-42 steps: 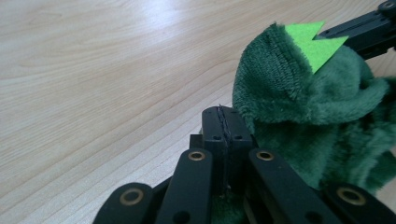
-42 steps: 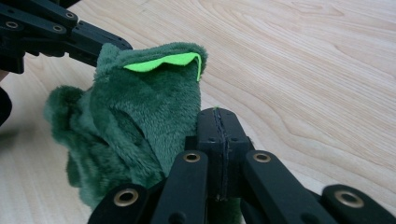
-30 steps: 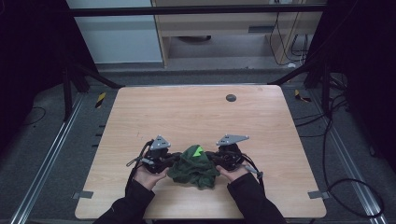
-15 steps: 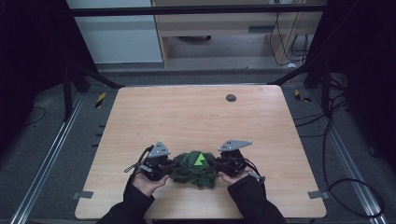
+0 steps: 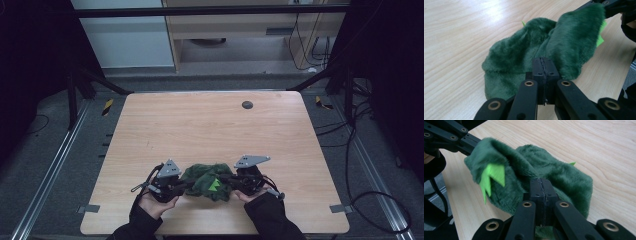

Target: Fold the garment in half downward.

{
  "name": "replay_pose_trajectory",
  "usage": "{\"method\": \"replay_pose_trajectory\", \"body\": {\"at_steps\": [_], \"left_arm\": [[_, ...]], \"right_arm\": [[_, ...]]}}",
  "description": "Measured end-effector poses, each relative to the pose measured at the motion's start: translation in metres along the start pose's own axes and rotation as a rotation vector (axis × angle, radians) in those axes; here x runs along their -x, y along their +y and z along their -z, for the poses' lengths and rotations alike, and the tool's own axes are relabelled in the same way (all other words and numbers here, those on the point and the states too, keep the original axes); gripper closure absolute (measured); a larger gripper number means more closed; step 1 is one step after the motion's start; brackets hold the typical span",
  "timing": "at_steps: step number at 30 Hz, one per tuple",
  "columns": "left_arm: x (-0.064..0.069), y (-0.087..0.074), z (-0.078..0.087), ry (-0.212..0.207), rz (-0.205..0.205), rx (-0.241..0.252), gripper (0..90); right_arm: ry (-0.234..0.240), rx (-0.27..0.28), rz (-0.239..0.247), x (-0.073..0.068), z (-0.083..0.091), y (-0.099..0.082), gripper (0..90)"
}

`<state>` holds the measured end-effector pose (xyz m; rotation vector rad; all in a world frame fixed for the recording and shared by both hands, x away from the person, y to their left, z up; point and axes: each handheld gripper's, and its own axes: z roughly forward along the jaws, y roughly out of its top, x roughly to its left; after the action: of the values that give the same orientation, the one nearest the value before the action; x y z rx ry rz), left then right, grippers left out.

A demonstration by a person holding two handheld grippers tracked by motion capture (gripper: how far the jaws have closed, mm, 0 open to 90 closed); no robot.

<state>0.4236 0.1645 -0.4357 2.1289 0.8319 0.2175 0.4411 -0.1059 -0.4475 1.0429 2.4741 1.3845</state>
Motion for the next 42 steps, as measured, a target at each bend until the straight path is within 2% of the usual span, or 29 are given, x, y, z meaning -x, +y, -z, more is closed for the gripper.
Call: {"method": "replay_pose_trajectory", "body": {"at_steps": [9,12,18,25,29,34,42], "left_arm": [[0.006,-0.010,-0.004,-0.015,-0.001,-0.035,89.7],[0.006,-0.013,-0.006,-0.009,-0.007,-0.054,89.7],[0.006,-0.016,-0.005,-0.006,-0.001,-0.059,89.7],[-0.002,-0.012,0.000,0.037,0.027,-0.029,89.7],[-0.008,-0.010,-0.003,0.050,0.052,-0.024,89.7],[-0.012,-0.016,-0.015,0.056,0.052,-0.072,89.7],[-0.009,-0.026,-0.030,0.067,0.035,-0.130,89.8]], "right_arm": [[0.012,-0.023,-0.005,-0.004,0.001,-0.010,89.6],[0.012,-0.032,-0.004,-0.004,0.000,-0.013,89.5],[0.016,-0.047,-0.009,-0.006,0.001,-0.018,89.4],[-0.003,-0.001,-0.011,-0.004,0.008,-0.014,89.8],[-0.021,0.021,-0.016,0.000,0.005,-0.008,89.9],[-0.018,-0.011,-0.016,0.001,-0.005,-0.010,89.9],[-0.010,-0.070,-0.018,0.003,-0.010,-0.023,89.7]]}}
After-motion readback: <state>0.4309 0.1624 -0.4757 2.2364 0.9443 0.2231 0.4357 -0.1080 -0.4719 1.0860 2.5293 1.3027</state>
